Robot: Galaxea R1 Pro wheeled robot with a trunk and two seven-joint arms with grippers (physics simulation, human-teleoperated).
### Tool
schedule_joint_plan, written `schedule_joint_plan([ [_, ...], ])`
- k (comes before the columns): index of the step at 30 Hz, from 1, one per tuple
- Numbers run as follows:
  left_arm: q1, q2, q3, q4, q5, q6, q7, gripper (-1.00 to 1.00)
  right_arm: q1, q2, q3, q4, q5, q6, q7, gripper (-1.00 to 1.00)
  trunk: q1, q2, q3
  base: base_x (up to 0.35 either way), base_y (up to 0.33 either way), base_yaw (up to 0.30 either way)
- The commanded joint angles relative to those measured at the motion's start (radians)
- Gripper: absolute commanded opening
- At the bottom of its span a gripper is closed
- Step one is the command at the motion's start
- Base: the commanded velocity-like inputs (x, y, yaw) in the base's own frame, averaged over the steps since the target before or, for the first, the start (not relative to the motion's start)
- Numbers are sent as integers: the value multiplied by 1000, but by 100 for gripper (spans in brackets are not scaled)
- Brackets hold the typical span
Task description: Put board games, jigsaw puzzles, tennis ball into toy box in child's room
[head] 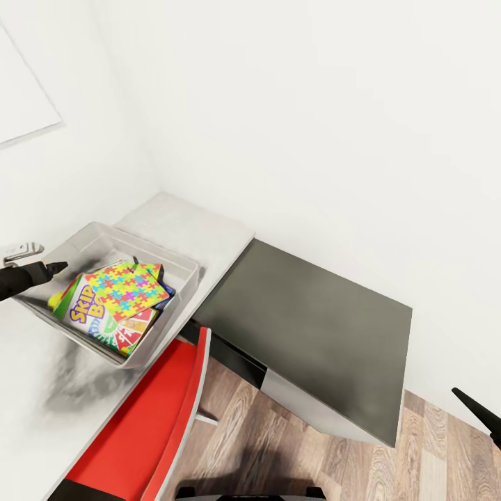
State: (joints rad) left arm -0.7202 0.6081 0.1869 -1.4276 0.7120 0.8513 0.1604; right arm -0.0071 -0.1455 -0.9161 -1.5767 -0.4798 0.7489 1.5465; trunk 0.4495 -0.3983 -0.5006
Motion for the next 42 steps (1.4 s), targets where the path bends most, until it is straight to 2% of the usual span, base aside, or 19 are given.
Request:
schedule_joint_plan([
  [1, -1, 2, 1, -2, 13, 12, 8, 100, -1, 0, 0, 0, 0, 10, 3, 100, 1, -2, -1, 0, 0, 0],
  [2, -1, 3, 1, -3, 14, 17, 6, 100, -1, 0, 0, 0, 0, 10, 3, 100, 1, -2, -1, 0, 0, 0],
  [3, -2, 5, 4, -4, 15, 47, -21, 100, -1, 0, 0, 0, 0, 10, 3, 100, 1, -2, -1, 0, 0, 0],
  [4, -3, 7, 10, -5, 16, 78, -74, 100, -1, 0, 0, 1, 0, 10, 3, 100, 1, -2, -1, 0, 0, 0],
  [8, -4, 8, 29, -7, 15, 129, -197, 100, -1, 0, 0, 1, -1, 10, 3, 100, 1, -2, 1, 0, 0, 0],
  [9, -4, 8, 38, -8, 15, 150, -245, 100, -1, 0, 0, 1, -2, 10, 3, 100, 1, -2, 2, 0, 0, 0],
  [13, -4, 9, 59, -8, 16, 177, -326, 100, -1, 0, 0, 3, -2, 10, 3, 100, 1, -2, 8, 0, 0, 0],
  [19, -4, 20, 83, -10, 16, 193, -437, 100, -1, 1, -1, 4, -3, 10, 3, 100, 1, -2, 17, 0, 0, 0],
  [25, -2, 62, 91, -10, 17, 196, -571, 100, -1, 1, -1, 4, -4, 10, 4, 100, 1, -2, 26, 0, 0, 0],
  [26, -2, 76, 93, -10, 17, 196, -622, 100, -1, 1, -1, 4, -4, 10, 4, 100, 1, -2, 28, 0, 0, 0],
  [29, 0, 89, 95, -10, 17, 196, -700, 100, -1, 1, -1, 4, -4, 10, 4, 100, 1, -2, 33, 0, 0, 0],
  [30, 1, 93, 96, -10, 17, 196, -748, 100, -1, 1, -1, 4, -4, 10, 4, 100, 1, -2, 34, 0, 0, 0],
  [37, 4, 100, 94, -16, 17, 196, -875, 100, -1, 1, -1, 4, -4, 10, 4, 100, 1, -2, 46, 0, 0, 0],
  [42, 5, 93, 87, -27, 17, 196, -949, 100, -1, 0, -2, 4, -3, 10, 4, 100, 1, -2, 54, 0, 0, 0],
])
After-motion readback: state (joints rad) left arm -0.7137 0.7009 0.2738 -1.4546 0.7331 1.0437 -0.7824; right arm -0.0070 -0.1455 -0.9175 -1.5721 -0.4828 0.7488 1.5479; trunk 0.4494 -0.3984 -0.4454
